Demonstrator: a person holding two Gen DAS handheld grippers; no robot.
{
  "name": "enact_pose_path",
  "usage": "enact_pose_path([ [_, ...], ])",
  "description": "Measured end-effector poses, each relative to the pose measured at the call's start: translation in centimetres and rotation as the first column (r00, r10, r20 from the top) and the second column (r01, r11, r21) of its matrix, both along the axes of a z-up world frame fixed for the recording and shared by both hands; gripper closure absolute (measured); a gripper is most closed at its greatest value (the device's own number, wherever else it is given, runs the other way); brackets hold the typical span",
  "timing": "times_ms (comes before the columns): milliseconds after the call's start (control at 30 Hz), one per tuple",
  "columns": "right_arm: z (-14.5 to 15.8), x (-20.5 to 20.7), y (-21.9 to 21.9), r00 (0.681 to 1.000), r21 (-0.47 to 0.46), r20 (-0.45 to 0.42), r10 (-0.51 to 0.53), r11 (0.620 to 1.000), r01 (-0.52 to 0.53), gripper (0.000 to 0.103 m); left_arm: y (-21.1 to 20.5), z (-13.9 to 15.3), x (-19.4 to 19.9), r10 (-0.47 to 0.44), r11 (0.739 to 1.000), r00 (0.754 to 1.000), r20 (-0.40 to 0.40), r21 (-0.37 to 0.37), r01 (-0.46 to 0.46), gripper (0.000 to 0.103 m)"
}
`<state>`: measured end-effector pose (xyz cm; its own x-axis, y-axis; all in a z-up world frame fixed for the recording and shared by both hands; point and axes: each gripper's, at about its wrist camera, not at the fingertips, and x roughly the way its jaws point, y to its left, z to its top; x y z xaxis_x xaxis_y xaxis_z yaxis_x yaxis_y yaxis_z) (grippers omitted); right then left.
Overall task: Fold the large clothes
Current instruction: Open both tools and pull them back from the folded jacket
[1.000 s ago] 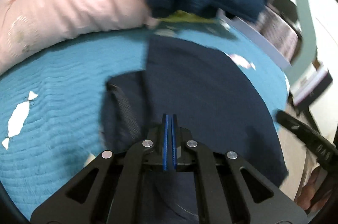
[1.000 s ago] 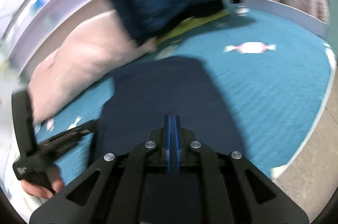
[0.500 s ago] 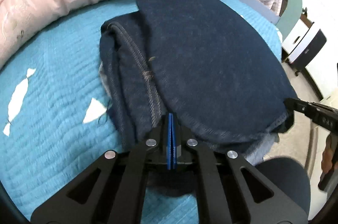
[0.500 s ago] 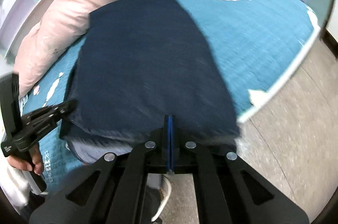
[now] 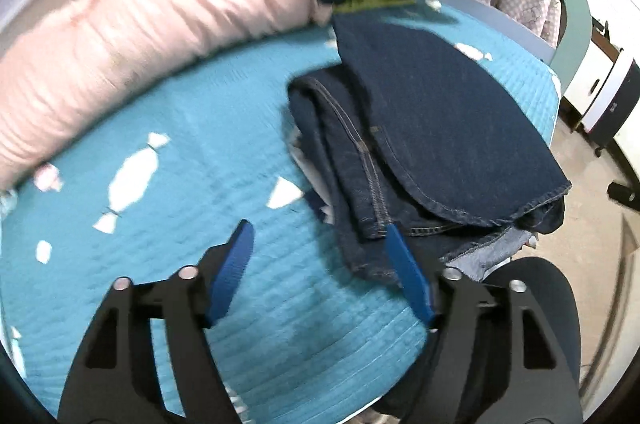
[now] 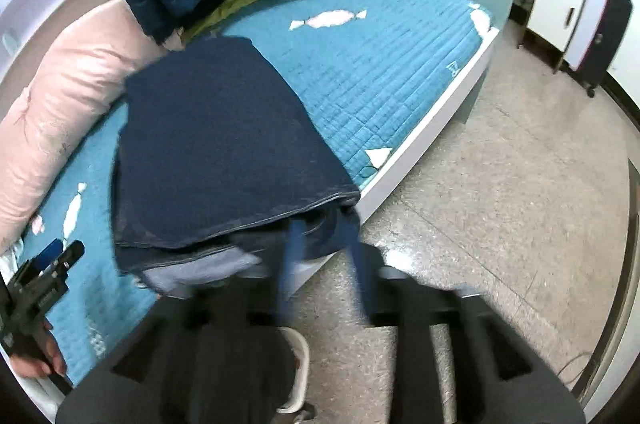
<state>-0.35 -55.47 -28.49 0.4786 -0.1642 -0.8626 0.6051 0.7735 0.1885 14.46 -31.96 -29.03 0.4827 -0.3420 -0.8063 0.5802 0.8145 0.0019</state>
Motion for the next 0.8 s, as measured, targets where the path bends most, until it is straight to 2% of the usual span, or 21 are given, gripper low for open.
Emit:
enact_pose_path([
  [33, 1.3, -0.6, 1.3, 0.999, -0.022, 0.042, -0.029, 0.999, 0.030, 0.022, 0.6, 0.9, -0.7, -0.001, 1.000, 0.999, 0.033, 0.002, 0.001, 0.022],
  [67, 1.9, -0.8, 1.8, 0.997, -0.036, 0.060, -0.041, 0.998, 0.043, 0.013, 1.1, 1.6, -1.0, 0.004, 1.000, 0.999, 0.049, -0.003, -0.004, 0.019],
  [233, 4.3, 0.1, 7.2, 0.998, -0.054, 0.059, 0.008, 0.999, -0.005, 0.012, 3.1, 4.7, -3.2, 0.004, 1.000, 0.994, 0.113, -0.011, -0.002, 0.013],
  [300, 5.5, -0.2, 9.4, 0.994, -0.045, 0.105, 0.034, 0.999, -0.029, 0.010, 3.8, 6.0, -4.4, 0.002, 1.000, 0.987, 0.160, -0.003, -0.001, 0.013],
  [400, 7.5, -0.8, 11.5, 0.987, -0.046, 0.156, 0.031, 0.999, -0.025, 0.009, 5.1, 7.5, -5.6, 0.005, 1.000, 0.987, 0.160, -0.021, -0.002, 0.013],
  [600, 13.0, -3.6, 15.6, 0.958, -0.152, 0.284, 0.030, 0.988, 0.014, 0.008, 8.0, 10.9, -7.6, 0.062, 0.996, 0.984, 0.166, -0.079, -0.049, 0.011],
  [733, 15.3, -4.9, 17.7, 0.963, -0.258, 0.268, 0.013, 0.964, 0.059, 0.008, 10.2, 13.5, -8.3, 0.128, 0.988, 0.981, 0.147, -0.106, -0.113, 0.011],
  [800, 16.5, -5.7, 18.8, 0.954, -0.317, 0.297, 0.026, 0.945, 0.073, 0.008, 11.0, 14.8, -8.9, 0.150, 0.985, 0.973, 0.173, -0.109, -0.132, 0.011],
])
